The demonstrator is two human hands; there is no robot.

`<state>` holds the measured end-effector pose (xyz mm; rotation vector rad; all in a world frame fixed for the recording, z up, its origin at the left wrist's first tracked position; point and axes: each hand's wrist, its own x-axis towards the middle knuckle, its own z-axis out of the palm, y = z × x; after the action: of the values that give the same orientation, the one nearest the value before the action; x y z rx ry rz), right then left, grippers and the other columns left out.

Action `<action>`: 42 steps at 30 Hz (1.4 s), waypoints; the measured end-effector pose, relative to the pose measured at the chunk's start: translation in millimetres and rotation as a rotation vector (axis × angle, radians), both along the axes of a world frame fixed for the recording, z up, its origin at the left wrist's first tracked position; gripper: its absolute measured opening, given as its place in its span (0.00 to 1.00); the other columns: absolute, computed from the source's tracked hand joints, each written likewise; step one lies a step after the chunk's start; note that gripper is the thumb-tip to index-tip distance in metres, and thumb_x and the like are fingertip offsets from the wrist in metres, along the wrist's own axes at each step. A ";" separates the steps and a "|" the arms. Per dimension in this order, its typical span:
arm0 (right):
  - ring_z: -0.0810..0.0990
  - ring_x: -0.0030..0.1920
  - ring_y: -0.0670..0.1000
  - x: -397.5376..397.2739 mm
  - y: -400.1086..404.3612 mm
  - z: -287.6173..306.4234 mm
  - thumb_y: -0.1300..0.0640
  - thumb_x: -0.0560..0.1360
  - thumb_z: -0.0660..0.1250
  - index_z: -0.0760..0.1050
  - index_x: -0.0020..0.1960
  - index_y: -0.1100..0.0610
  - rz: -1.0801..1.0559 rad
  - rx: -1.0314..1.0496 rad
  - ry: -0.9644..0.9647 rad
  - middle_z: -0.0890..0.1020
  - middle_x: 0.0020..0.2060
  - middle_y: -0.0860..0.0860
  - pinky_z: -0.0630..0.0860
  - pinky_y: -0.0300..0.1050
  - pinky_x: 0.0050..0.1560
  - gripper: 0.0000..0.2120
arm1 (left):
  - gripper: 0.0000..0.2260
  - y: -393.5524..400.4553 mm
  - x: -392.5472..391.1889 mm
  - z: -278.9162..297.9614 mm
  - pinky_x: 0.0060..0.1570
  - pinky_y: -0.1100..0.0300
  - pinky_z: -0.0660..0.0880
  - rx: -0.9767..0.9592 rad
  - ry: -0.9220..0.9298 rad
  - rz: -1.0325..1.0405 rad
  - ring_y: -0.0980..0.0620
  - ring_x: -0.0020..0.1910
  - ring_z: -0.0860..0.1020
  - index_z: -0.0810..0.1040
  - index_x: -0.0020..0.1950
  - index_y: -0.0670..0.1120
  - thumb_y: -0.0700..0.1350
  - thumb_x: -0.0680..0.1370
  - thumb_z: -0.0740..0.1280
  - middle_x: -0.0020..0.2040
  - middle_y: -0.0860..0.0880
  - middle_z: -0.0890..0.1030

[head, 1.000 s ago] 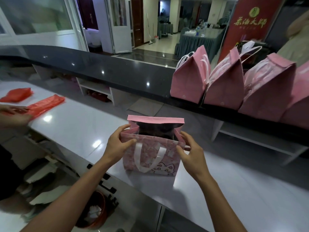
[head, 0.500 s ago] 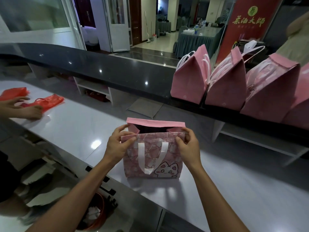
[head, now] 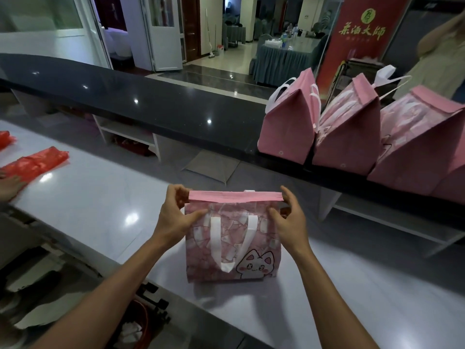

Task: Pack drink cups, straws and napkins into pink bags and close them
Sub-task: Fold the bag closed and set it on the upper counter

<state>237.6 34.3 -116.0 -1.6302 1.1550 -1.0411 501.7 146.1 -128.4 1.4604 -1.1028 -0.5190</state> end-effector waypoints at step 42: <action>0.71 0.66 0.49 8.7 -35.6 -10.5 0.45 0.80 0.60 0.76 0.68 0.52 -0.002 -0.642 0.575 0.78 0.64 0.47 0.65 0.51 0.66 0.20 | 0.20 -57.1 34.9 -2.2 0.49 0.67 0.78 -0.304 -0.682 -0.405 0.55 0.48 0.78 0.76 0.67 0.41 0.49 0.79 0.69 0.53 0.47 0.80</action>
<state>246.4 -1.3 -126.5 -2.5556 1.2459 -1.0353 536.7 89.0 -130.6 1.1640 -1.9481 -0.1009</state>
